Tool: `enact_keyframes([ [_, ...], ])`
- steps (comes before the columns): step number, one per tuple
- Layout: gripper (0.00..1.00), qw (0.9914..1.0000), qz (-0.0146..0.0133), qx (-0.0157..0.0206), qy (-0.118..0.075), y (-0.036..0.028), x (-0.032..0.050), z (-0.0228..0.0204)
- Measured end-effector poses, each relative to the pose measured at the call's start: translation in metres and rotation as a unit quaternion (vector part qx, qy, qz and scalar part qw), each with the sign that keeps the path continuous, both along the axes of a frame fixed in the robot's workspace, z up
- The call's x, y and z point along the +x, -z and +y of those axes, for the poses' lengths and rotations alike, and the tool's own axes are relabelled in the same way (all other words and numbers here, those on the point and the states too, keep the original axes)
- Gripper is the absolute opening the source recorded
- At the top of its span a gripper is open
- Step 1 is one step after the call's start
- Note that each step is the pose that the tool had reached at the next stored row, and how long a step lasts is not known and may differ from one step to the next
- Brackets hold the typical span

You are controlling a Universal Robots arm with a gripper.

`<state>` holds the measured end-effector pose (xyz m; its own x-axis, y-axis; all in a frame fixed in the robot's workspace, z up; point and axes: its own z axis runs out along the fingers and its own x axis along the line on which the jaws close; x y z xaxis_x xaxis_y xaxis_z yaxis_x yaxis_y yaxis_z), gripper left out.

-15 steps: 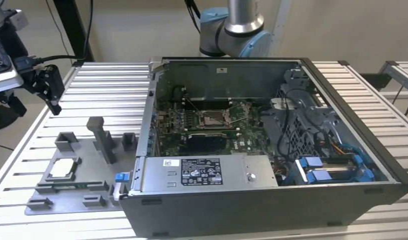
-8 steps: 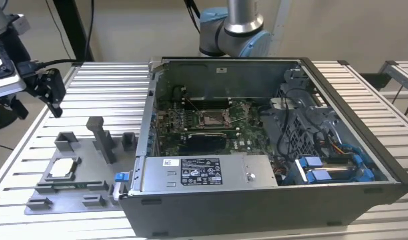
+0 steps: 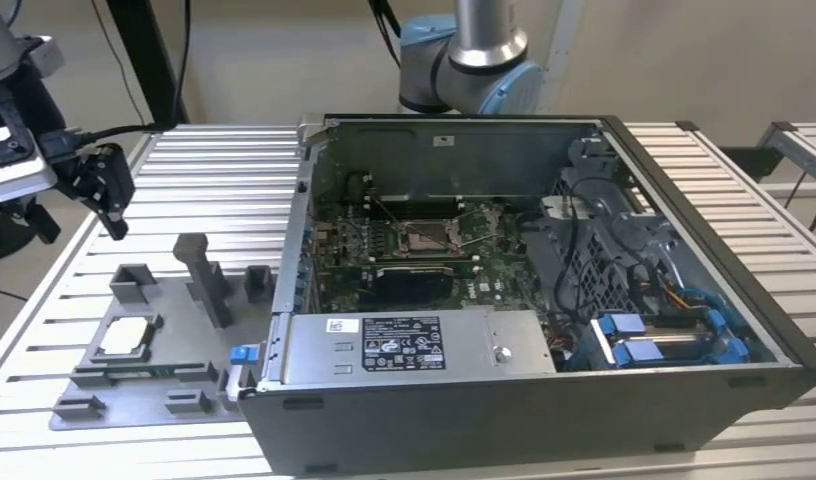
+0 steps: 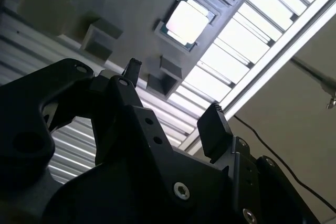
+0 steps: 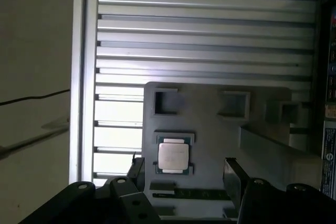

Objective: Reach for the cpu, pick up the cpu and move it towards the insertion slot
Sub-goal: 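Pick up the cpu and move it towards the insertion slot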

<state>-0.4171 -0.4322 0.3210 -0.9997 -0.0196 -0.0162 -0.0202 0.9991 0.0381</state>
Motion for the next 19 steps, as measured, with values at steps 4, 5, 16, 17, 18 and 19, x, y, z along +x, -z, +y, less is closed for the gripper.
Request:
enact_keyframes([
  [4, 1.0, 1.0, 0.0, 0.0, 0.0, 0.0023, 0.0, 0.0],
  [5, 1.0, 1.0, 0.0, 0.0, 0.0, 0.0031, 0.0, 0.0],
  [16, 1.0, 1.0, 0.0, -0.0001, 0.0, 0.0121, -0.0001, 0.0001],
  [17, 1.0, 1.0, 0.0001, -0.0002, 0.0, 0.0128, -0.0001, 0.0],
  [18, 1.0, 1.0, 0.0, -0.0002, 0.0, 0.0137, 0.0, 0.0],
  [19, 1.0, 1.0, 0.0, -0.0002, 0.0, 0.0145, 0.0, 0.0],
])
